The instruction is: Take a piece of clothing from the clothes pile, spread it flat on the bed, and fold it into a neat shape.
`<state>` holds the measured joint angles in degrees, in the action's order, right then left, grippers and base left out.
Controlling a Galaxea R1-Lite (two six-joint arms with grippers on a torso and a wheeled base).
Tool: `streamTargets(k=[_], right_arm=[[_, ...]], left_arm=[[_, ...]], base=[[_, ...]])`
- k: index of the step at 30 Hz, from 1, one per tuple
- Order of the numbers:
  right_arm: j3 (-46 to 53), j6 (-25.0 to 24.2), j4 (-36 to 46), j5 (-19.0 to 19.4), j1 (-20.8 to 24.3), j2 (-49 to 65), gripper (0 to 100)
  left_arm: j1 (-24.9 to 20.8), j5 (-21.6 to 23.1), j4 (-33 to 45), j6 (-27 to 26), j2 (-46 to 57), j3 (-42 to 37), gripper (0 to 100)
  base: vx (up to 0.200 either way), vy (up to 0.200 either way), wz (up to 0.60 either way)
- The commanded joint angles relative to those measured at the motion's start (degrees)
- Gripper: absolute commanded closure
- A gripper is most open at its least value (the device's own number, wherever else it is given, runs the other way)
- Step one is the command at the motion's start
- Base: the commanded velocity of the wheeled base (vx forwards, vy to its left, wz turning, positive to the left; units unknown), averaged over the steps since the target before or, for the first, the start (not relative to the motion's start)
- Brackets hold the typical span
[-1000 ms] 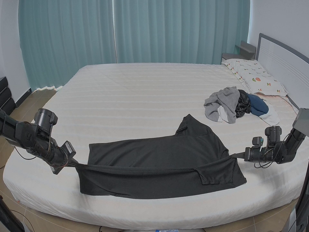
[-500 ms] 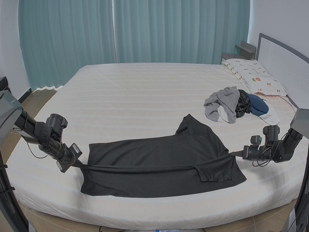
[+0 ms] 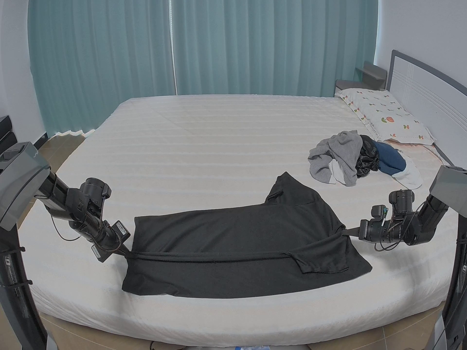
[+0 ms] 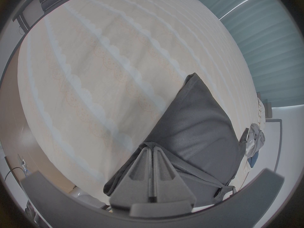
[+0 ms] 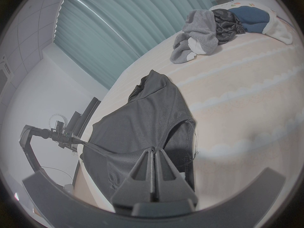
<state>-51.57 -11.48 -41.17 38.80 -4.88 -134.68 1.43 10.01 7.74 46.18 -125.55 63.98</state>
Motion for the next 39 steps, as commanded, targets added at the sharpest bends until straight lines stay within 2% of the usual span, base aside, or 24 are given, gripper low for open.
streamTargets(k=[1, 2, 10, 21, 30, 39], right_arm=[[-0.99, -0.03, 0.03, -0.13, 0.57, -1.29, 0], [-0.99, -0.03, 0.03, -0.13, 0.57, -1.29, 0], [-1.61, -0.73, -0.05, -0.39, 0.48, -1.46, 0], [-1.17, -9.26, -1.55, -0.39, 0.22, 1.53, 0], [0.59, -9.87, -5.06, -0.48, 0.13, 0.82, 0], [0.68, -9.96, -5.06, -0.48, 0.75, 0.91, 0]], left_arm=[[-0.11, -0.16, 0.08, -0.04, -1.28, 0.97, 100], [-0.11, -0.16, 0.08, -0.04, -1.28, 0.97, 0], [-0.11, -1.13, 0.26, 2.34, -2.07, 3.17, 0], [1.03, 0.01, -0.80, 3.22, -0.57, 3.08, 0], [0.95, 0.10, -2.03, 4.27, -0.40, 2.91, 0], [0.77, 0.80, -5.46, 4.10, -0.92, 3.88, 0]], base=[[0.000, 0.000, 0.00], [0.000, 0.000, 0.00], [0.000, 0.000, 0.00], [0.000, 0.000, 0.00], [0.200, 0.000, 0.00], [0.000, 0.000, 0.00]])
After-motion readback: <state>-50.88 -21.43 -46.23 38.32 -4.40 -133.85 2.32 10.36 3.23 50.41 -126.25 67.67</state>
